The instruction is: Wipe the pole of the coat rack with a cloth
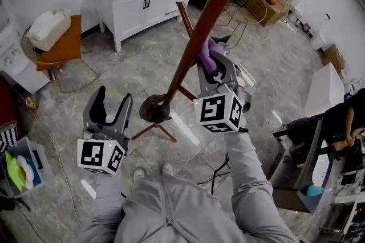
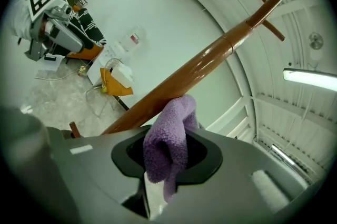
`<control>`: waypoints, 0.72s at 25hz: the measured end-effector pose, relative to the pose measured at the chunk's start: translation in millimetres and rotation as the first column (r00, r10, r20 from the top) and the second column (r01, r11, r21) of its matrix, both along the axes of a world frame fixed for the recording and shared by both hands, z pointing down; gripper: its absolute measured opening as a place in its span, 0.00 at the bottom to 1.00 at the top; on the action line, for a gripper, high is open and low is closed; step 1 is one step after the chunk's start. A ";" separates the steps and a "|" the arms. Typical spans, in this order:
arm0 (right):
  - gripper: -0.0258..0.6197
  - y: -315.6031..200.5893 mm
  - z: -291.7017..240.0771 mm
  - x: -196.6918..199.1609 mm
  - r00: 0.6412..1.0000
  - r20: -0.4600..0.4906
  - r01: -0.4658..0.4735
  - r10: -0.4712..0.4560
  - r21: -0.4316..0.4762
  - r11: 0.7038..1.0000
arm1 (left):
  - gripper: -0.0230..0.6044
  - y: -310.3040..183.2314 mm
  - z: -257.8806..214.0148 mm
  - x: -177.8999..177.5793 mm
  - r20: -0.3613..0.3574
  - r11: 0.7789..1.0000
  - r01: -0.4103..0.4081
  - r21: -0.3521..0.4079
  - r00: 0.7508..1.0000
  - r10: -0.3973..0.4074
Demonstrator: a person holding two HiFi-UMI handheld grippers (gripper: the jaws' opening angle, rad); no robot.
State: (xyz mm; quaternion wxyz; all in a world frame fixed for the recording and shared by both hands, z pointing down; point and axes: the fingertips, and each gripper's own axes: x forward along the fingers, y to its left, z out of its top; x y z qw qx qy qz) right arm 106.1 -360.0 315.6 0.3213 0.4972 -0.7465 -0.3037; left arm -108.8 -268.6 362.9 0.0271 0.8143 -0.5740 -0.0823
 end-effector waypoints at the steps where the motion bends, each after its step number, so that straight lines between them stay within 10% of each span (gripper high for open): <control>1: 0.17 1.5 5.0 -1.5 1.000 0.001 0.008 -0.008 -0.010 1.000 | 0.57 0.3 1.3 0.3 -0.001 1.000 0.000 -0.001 1.000 0.000; 18: 0.17 30.5 41.3 -5.2 0.996 0.042 0.081 -0.078 -0.095 0.992 | 0.57 -0.1 4.1 25.1 -0.011 0.999 -0.047 -0.003 0.999 0.047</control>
